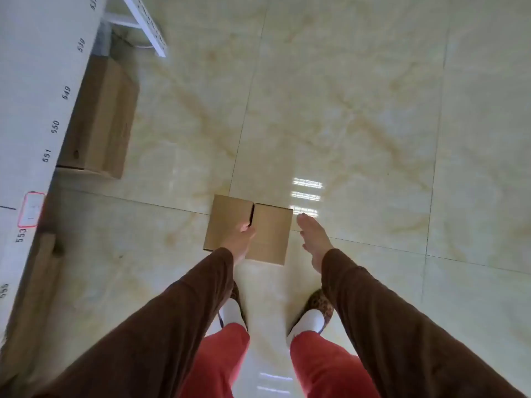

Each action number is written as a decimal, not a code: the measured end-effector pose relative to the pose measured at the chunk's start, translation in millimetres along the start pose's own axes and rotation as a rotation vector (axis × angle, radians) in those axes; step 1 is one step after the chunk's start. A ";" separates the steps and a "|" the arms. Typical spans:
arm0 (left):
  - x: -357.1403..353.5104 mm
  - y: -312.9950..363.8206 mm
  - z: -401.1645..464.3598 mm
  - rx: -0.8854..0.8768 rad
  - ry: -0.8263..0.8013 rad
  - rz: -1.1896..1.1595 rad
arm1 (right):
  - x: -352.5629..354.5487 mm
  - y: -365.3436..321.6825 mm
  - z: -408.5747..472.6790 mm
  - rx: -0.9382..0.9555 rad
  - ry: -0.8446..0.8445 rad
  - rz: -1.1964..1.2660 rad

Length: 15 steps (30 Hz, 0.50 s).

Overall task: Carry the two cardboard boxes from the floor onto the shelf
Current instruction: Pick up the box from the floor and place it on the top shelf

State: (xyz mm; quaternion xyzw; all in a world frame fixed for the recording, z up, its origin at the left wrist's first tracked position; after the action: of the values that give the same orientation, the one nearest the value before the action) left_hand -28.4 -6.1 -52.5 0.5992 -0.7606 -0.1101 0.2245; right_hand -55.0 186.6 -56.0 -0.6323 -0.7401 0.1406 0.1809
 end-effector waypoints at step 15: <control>-51.9 -80.5 146.1 0.081 0.113 0.075 | -26.4 90.9 139.3 -0.179 -0.023 -0.021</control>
State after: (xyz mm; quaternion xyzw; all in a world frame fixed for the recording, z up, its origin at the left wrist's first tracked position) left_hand -18.8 8.2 -226.4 0.5840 -0.7726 -0.0367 0.2464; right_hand -33.1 178.0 -222.7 -0.6364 -0.7583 0.0793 0.1169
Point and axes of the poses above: each hand's wrist, its own z-axis towards the middle knuckle, its own x-axis out of the back of the hand, y = z × x, the point moved 6 cm from there along z, towards the middle knuckle, and after that the axes turned 1 degree about -z, right-handed, at the moved point
